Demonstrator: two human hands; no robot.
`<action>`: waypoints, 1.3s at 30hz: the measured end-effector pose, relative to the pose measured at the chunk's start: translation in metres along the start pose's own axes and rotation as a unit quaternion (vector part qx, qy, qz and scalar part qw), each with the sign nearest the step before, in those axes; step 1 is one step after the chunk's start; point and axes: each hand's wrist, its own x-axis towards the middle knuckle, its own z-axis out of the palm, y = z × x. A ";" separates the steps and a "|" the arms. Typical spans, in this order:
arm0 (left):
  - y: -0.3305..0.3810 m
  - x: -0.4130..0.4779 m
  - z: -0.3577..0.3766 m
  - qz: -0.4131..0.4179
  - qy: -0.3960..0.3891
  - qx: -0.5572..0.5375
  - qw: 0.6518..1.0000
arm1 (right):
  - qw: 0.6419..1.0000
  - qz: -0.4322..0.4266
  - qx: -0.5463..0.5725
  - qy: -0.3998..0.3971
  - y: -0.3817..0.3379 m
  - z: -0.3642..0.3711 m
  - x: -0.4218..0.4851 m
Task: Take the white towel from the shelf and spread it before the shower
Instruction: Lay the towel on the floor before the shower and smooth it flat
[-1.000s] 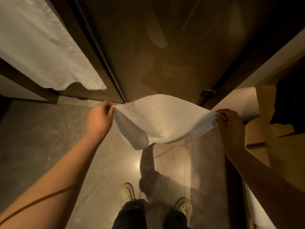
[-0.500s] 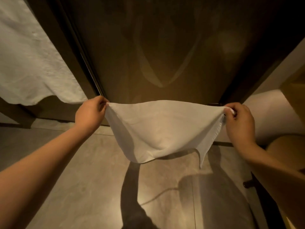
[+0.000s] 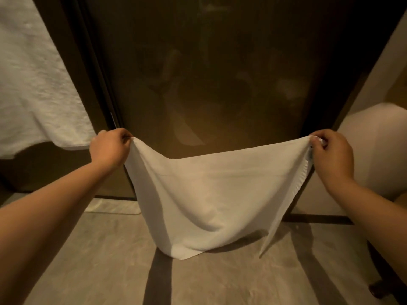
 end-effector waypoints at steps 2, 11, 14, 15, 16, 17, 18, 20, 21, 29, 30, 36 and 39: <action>0.001 -0.004 0.006 -0.016 -0.019 -0.026 0.999 | 1.000 0.003 -0.010 -0.012 0.007 0.001 -0.008; 0.028 -0.014 0.034 -0.204 -0.124 -0.283 0.929 | 0.994 0.093 -0.033 -0.052 0.005 0.028 -0.028; 0.040 -0.009 0.033 -0.267 -0.100 -0.394 0.874 | 0.992 0.116 -0.008 -0.039 0.002 0.032 -0.021; 0.043 -0.004 0.031 -0.277 -0.093 -0.416 0.861 | 0.993 0.115 0.000 -0.035 0.001 0.032 -0.018; 0.045 0.001 0.028 -0.278 -0.086 -0.430 0.855 | 0.994 0.108 0.005 -0.030 0.000 0.031 -0.014; 0.045 0.007 0.025 -0.273 -0.078 -0.440 0.852 | 0.995 0.097 0.006 -0.026 -0.002 0.030 -0.010; 0.045 0.014 0.020 -0.265 -0.068 -0.447 0.852 | 0.996 0.085 0.006 -0.022 -0.003 0.028 -0.005; 0.043 0.027 0.010 -0.246 -0.045 -0.449 0.858 | 0.998 0.065 0.004 -0.011 -0.007 0.022 0.005; 0.041 0.033 0.005 -0.237 -0.032 -0.449 0.861 | 0.998 0.058 0.005 -0.005 -0.008 0.018 0.010; 0.007 0.074 -0.031 -0.206 0.049 -0.446 0.870 | 0.997 0.042 0.023 0.066 -0.010 -0.005 0.045; 0.000 0.073 -0.031 -0.204 0.048 -0.439 0.874 | 0.996 0.043 0.029 0.073 -0.008 -0.006 0.045; -0.039 0.037 0.001 -0.213 0.029 -0.387 0.897 | 0.997 0.047 0.014 0.065 0.017 0.003 0.029; -0.054 0.003 0.034 -0.215 -0.019 -0.354 0.910 | 0.998 0.058 0.005 0.027 0.034 0.013 0.002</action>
